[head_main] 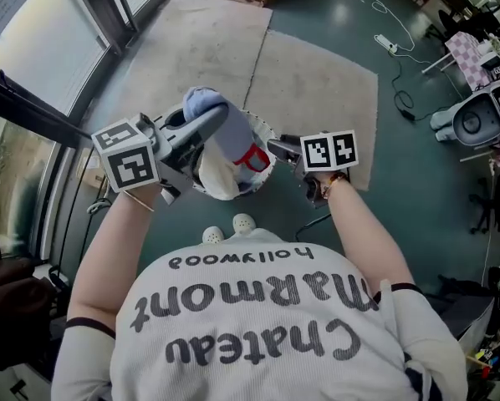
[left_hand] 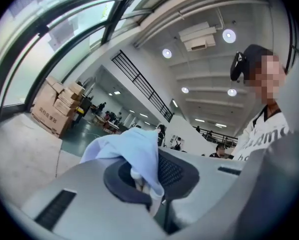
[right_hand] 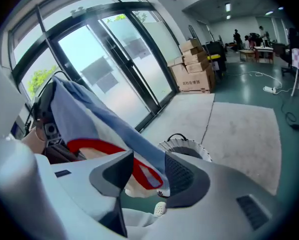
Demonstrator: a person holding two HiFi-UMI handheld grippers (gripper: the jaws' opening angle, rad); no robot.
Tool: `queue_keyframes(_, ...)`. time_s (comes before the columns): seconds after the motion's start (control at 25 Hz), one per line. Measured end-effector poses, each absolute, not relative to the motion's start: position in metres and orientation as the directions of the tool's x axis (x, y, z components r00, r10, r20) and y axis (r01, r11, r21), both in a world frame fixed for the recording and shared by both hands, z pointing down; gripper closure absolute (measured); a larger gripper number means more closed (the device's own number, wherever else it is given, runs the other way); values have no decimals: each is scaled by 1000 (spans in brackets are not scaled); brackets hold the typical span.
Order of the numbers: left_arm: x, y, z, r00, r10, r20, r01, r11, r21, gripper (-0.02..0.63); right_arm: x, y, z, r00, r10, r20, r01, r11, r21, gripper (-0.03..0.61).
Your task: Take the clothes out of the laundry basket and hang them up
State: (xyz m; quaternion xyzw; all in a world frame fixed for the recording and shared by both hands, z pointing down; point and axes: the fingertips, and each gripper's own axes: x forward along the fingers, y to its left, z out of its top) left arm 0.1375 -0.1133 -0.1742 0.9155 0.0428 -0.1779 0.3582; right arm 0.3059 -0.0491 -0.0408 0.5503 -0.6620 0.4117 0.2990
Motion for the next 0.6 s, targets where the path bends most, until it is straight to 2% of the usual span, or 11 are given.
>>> queue_keyframes(0.12, 116, -128, -196, 923, -91, -373, 185, -745, 641, 581, 300, -43, -44, -294, -528, 796, -956, 148, -255, 351)
queue_keyframes(0.2, 103, -132, -208, 926, -98, -366, 176, -744, 644, 581, 285, -44, -41, -353, -515, 781, -935, 219, -279, 288)
queue_keyframes(0.28, 92, -136, -220, 929, -114, -353, 157, -742, 652, 581, 268, -49, -36, -394, -479, 784, -915, 289, -284, 270)
queue_keyframes(0.6, 69, -154, -276, 932, -154, -328, 74, -805, 588, 580, 211, -75, -2, -432, -398, 809, -829, 528, -183, 255)
